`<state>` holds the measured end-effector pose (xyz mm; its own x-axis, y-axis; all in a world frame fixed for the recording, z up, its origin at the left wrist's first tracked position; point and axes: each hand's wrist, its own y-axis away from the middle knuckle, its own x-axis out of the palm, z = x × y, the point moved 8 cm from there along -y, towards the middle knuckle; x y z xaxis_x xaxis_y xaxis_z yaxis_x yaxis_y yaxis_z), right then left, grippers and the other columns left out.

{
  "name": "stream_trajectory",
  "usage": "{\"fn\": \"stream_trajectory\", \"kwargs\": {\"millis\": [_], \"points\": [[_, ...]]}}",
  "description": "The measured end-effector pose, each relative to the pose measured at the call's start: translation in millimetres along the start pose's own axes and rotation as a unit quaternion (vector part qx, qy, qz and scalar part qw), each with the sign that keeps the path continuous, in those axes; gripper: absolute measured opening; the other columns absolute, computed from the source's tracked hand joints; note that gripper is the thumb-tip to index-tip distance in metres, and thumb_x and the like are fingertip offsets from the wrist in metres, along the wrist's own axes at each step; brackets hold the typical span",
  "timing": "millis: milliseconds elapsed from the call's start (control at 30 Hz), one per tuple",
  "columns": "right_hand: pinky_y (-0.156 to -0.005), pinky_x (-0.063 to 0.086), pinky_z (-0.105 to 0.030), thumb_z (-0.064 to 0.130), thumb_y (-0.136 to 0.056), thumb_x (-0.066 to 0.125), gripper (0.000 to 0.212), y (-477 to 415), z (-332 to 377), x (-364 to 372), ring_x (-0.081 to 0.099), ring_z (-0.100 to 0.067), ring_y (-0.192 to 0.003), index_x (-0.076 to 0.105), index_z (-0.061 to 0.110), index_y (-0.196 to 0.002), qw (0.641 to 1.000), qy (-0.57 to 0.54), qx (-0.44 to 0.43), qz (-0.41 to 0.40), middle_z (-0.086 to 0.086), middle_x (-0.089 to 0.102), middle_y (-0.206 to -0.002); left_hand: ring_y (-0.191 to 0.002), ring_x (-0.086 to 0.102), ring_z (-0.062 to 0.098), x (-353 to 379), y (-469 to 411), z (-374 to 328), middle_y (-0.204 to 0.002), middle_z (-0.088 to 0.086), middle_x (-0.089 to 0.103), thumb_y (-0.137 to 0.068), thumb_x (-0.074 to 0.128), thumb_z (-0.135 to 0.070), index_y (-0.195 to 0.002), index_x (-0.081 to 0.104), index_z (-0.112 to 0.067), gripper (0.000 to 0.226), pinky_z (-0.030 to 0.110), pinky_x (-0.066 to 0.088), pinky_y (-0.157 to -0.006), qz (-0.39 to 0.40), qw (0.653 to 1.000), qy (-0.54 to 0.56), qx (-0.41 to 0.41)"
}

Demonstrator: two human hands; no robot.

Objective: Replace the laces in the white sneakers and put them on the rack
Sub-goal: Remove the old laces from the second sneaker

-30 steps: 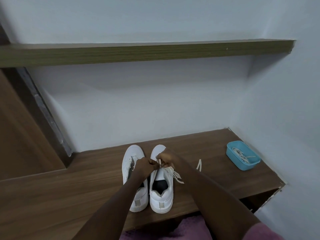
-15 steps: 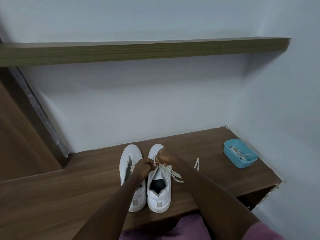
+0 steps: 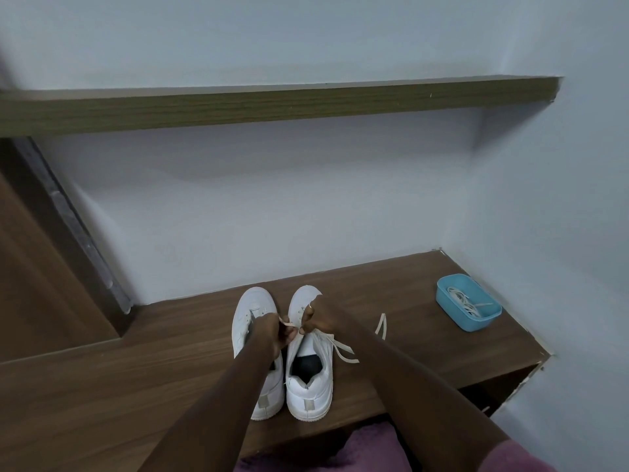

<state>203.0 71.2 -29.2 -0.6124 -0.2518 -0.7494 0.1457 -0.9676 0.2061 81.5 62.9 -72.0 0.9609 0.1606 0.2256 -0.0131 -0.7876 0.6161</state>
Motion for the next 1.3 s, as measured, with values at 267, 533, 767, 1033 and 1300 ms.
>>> {"fn": "stream_trajectory", "kwargs": {"millis": [267,533,767,1033,1300], "points": [[-0.071,0.042,-0.029,0.011,-0.085,0.062,0.018,-6.3,-2.8,-11.0,0.050,-0.020,-0.078,0.065,-0.006,-0.086,0.997,-0.052,0.055,-0.031,-0.015,0.061,-0.087,-0.074,0.059,0.012,14.3,6.0,10.0,-0.079,0.006,0.064,-0.088,0.037,0.011,-0.082,0.063,-0.002,0.029,0.021,0.047,-0.068,0.121,0.988,-0.094,0.013],[-0.061,0.036,-0.029,0.011,-0.082,0.068,0.037,-16.1,16.7,-33.3,0.046,-0.015,-0.061,0.042,0.014,-0.056,0.968,-0.219,0.074,-0.100,-0.002,0.048,-0.061,-0.062,0.049,0.012,20.6,10.0,-6.8,-0.071,0.008,0.058,-0.083,0.067,0.001,-0.080,0.069,-0.005,0.006,0.012,0.044,-0.050,0.115,0.960,-0.200,0.157],[-0.076,0.052,-0.038,-0.002,-0.083,0.050,0.020,-10.2,12.6,-26.0,0.059,-0.017,-0.069,0.058,0.005,-0.067,0.988,-0.129,0.040,-0.069,0.001,0.063,-0.065,-0.060,0.063,0.015,12.2,4.9,-21.8,-0.073,0.013,0.065,-0.099,0.046,-0.021,-0.078,0.056,-0.007,0.028,0.019,0.050,-0.054,0.013,0.954,-0.203,0.221],[-0.065,0.039,-0.025,0.003,-0.070,0.075,0.008,5.4,-7.8,3.4,0.054,-0.019,-0.075,0.068,0.004,-0.073,1.000,0.005,0.020,0.023,-0.006,0.062,-0.077,-0.062,0.052,0.025,-20.5,14.9,-51.5,-0.073,0.016,0.059,-0.102,0.037,-0.026,-0.082,0.058,-0.002,0.037,0.031,0.050,-0.058,-0.175,0.930,-0.152,0.284],[-0.066,0.039,-0.022,0.011,-0.081,0.070,0.008,2.4,-2.7,-0.2,0.058,-0.023,-0.085,0.071,0.003,-0.081,0.999,-0.039,0.013,-0.004,-0.010,0.065,-0.089,-0.060,0.054,0.020,-32.6,-11.4,-33.3,-0.066,0.007,0.055,-0.098,0.044,-0.018,-0.068,0.047,-0.012,0.031,0.025,0.045,-0.058,-0.096,0.976,-0.131,0.145]]}}
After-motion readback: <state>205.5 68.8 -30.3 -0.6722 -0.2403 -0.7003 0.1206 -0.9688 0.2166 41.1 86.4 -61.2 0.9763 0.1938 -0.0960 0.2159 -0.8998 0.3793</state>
